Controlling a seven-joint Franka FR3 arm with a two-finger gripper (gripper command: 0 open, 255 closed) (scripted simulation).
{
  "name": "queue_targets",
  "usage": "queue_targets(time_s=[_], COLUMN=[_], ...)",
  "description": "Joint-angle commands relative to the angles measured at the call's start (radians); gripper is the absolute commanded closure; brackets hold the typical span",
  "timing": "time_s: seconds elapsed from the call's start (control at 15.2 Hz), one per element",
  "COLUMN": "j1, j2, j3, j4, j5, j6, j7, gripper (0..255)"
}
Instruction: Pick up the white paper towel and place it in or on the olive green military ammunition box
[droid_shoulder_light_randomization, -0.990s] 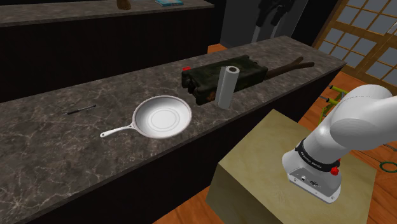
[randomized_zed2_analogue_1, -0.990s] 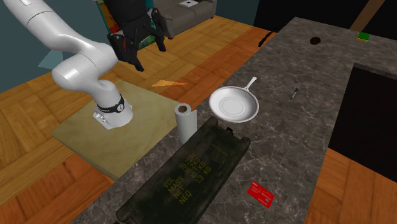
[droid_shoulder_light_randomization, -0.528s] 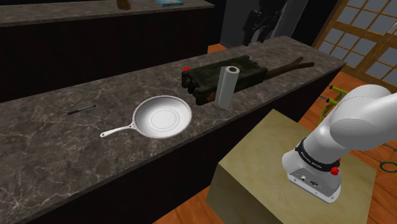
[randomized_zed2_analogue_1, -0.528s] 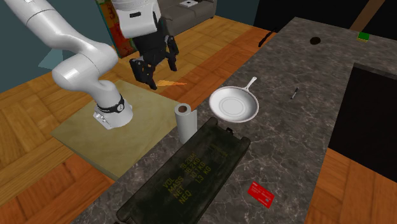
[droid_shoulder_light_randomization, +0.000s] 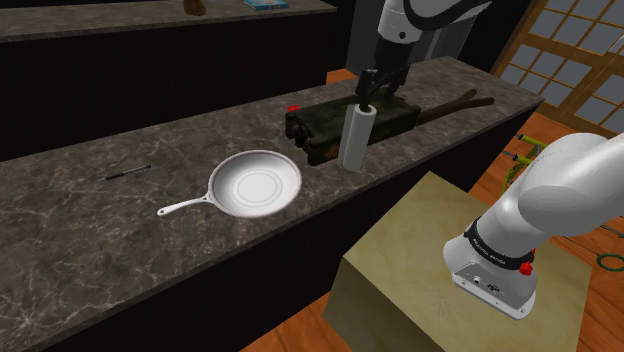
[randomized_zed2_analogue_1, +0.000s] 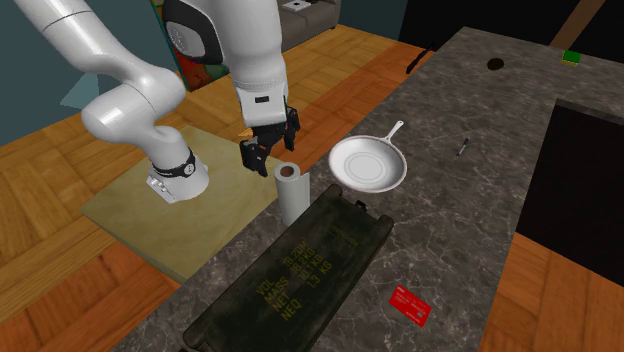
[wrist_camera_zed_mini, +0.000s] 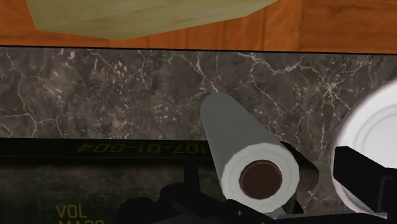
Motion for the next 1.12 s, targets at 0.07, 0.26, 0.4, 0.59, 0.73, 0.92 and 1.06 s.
queue_targets(time_s=[0.07,0.26,0.4,0.59,0.73,0.92,1.06], j1=[0.001,0.002,0.002,0.002,0.002,0.002,0.002], j2=[0.035,0.052,0.065,0.076,0.076,0.076,0.076], j3=[0.011,0.012,0.013,0.014,0.014,0.014,0.014], j4=[-0.011,-0.039,-0.056,-0.070,-0.070,-0.070,-0.069], j5=[-0.002,-0.002,-0.001,-0.001,-0.001,-0.001,-0.001], j6=[0.036,0.081,0.112,0.136,0.136,0.136,0.136], j7=[0.015,0.015,0.015,0.015,0.015,0.015,0.015], gripper=[0,0,0,0,0,0,255])
